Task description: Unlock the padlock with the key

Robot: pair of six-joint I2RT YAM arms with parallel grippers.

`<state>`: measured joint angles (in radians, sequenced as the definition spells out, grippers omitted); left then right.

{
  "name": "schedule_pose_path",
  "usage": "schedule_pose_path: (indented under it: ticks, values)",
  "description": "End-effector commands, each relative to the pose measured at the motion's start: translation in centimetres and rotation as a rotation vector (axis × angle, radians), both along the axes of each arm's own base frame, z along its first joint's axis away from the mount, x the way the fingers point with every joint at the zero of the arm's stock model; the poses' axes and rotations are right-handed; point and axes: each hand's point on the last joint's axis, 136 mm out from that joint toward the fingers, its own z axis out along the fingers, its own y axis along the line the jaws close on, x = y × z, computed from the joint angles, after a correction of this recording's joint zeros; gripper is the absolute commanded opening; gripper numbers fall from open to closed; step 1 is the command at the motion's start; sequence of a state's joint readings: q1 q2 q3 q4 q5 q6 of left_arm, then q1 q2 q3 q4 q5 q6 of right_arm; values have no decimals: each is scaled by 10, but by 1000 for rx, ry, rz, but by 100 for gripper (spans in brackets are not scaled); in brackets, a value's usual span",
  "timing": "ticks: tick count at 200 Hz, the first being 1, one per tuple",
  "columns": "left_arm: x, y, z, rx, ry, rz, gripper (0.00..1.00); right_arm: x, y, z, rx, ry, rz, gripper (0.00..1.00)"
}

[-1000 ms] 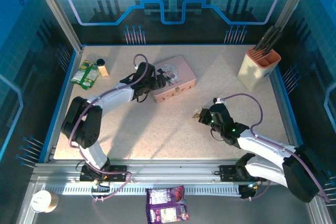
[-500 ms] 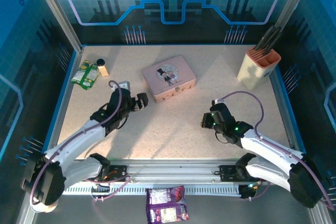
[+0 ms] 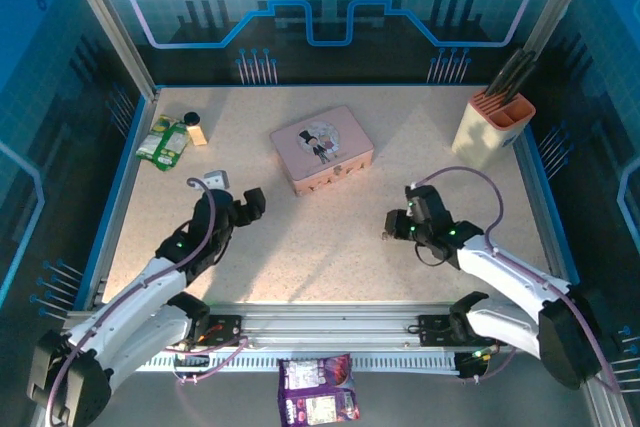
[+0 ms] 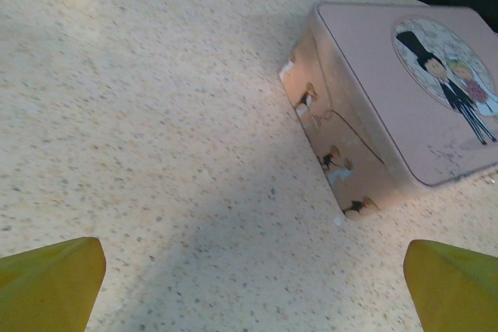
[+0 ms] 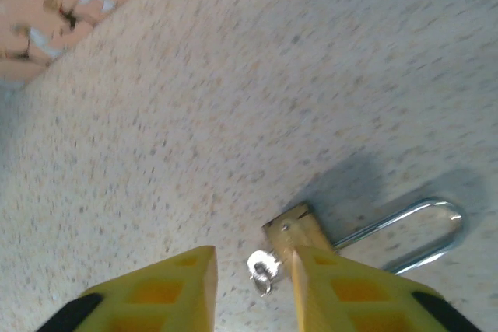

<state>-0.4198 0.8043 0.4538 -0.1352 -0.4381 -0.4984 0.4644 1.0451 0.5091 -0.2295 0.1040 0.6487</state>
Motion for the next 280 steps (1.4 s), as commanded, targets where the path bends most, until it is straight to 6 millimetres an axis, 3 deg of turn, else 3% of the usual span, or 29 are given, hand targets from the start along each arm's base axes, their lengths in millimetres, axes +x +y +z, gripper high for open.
schedule_pose_path:
  ticks: [1,15,31,36,40,43,66,95,127,167,187,213,241,255,280]
  values:
    - [-3,33,8,136,-46,124,99,9,-13,39,-43,-101,60,40]
    - [0,44,17,210,-97,163,99,16,-24,58,-86,-175,58,58]
    - [3,58,30,295,-157,226,99,26,-35,76,-138,-264,53,72]
    - [4,61,33,320,-177,238,99,29,-38,83,-156,-293,45,81]
    - [5,62,35,340,-191,240,99,31,-41,87,-172,-314,36,98]
    - [7,63,38,347,-207,243,99,33,-43,90,-185,-331,36,100]
    - [17,71,41,423,-292,264,99,44,-50,103,-299,-444,71,100]
    - [33,66,19,498,-303,187,99,52,-66,105,-455,-572,56,100]
    - [53,63,-15,463,-220,109,99,59,-91,81,-555,-614,-18,100]
    - [80,74,-16,366,-280,89,99,76,-102,50,-513,-606,-46,100]
    - [87,90,-33,295,-279,122,99,86,-102,43,-470,-617,-32,100]
    - [93,85,-46,263,-282,58,99,96,-99,45,-436,-667,7,100]
    - [107,84,-48,274,-232,42,99,108,-107,51,-364,-722,-16,100]
    - [108,80,-52,277,-202,26,99,114,-111,47,-322,-722,-26,100]
    - [109,81,-51,282,-211,28,99,119,-100,30,-294,-730,35,100]
